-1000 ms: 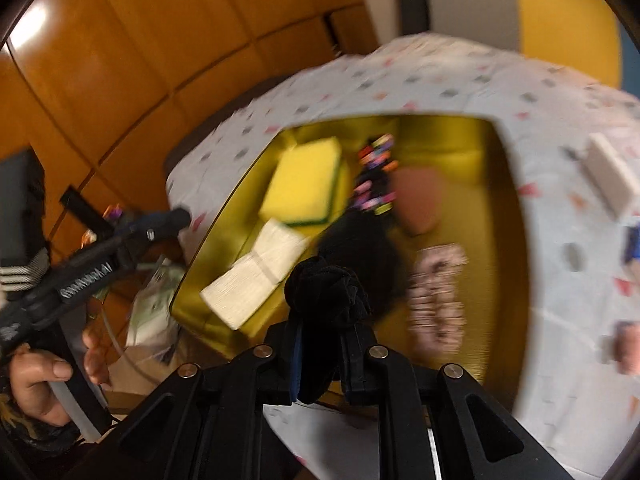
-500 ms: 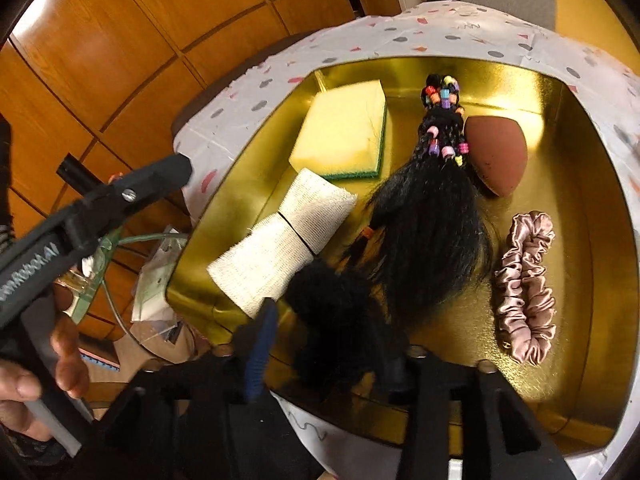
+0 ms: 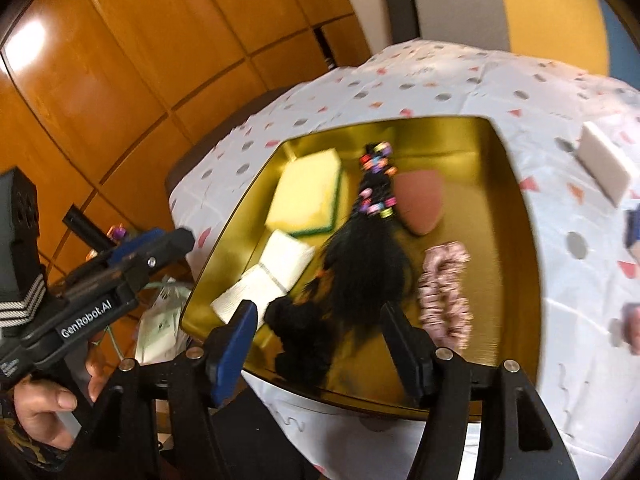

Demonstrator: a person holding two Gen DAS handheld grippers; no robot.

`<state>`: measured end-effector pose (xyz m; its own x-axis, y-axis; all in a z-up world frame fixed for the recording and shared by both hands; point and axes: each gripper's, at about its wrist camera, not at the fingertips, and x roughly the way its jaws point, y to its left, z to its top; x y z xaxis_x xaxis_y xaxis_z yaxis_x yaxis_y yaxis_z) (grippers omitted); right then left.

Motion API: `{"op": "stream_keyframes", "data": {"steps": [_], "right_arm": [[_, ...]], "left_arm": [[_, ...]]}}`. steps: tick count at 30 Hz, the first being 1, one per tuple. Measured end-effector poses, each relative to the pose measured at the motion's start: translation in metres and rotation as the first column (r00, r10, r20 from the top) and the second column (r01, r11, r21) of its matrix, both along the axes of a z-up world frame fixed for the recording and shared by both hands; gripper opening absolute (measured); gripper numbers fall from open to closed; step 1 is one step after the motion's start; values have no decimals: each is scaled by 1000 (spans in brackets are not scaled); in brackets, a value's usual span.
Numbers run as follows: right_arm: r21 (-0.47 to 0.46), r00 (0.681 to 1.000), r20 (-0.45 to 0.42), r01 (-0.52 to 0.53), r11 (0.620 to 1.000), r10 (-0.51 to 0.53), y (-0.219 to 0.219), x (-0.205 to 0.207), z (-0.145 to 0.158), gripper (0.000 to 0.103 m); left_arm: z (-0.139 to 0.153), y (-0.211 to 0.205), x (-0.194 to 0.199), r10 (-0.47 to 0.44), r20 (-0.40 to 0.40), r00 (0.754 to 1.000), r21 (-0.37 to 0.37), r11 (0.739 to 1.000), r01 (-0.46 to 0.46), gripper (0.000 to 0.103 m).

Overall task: Organize soft objects
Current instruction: 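Release the black scrunchie into the gold tray with the right gripper, then grasp the pink towel roll with blue band using the left gripper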

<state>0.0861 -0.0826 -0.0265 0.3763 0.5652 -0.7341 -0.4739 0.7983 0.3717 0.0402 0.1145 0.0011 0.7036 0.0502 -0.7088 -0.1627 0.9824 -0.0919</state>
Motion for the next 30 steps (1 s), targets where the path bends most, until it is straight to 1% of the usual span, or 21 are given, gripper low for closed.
{"op": "stream_keyframes", "data": {"steps": [7, 10, 14, 17, 22, 25, 27, 29, 30], "right_arm": [[4, 992, 60, 111, 994, -111, -48, 0, 18, 66], [-6, 984, 74, 162, 987, -161, -72, 1, 21, 66], [-22, 967, 81, 243, 970, -240, -111, 5, 23, 68], [-38, 948, 90, 311, 950, -306, -145, 6, 24, 68], [-68, 900, 107, 432, 900, -423, -202, 5, 25, 69], [-94, 865, 123, 498, 862, -486, -235, 4, 25, 73], [-117, 835, 140, 547, 829, -532, -260, 2, 23, 74], [-133, 808, 145, 589, 797, -572, -281, 1, 20, 74], [-139, 785, 146, 618, 773, -602, -296, -1, 17, 74]], "left_arm": [[4, -15, 1, -41, 3, 999, 16, 999, 41, 54], [5, -22, 1, -61, 4, 998, 22, 998, 61, 54], [8, -35, 3, -98, 4, 995, 34, 995, 98, 54], [8, -45, 4, -123, 1, 992, 43, 991, 123, 54], [9, -65, 7, -176, -8, 984, 54, 983, 176, 54], [11, -78, 8, -217, -9, 976, 56, 975, 217, 54], [13, -89, 11, -248, -12, 969, 47, 967, 249, 54], [15, -99, 14, -280, -19, 960, 21, 960, 280, 54], [15, -104, 16, -296, -23, 955, 7, 955, 296, 54]]}}
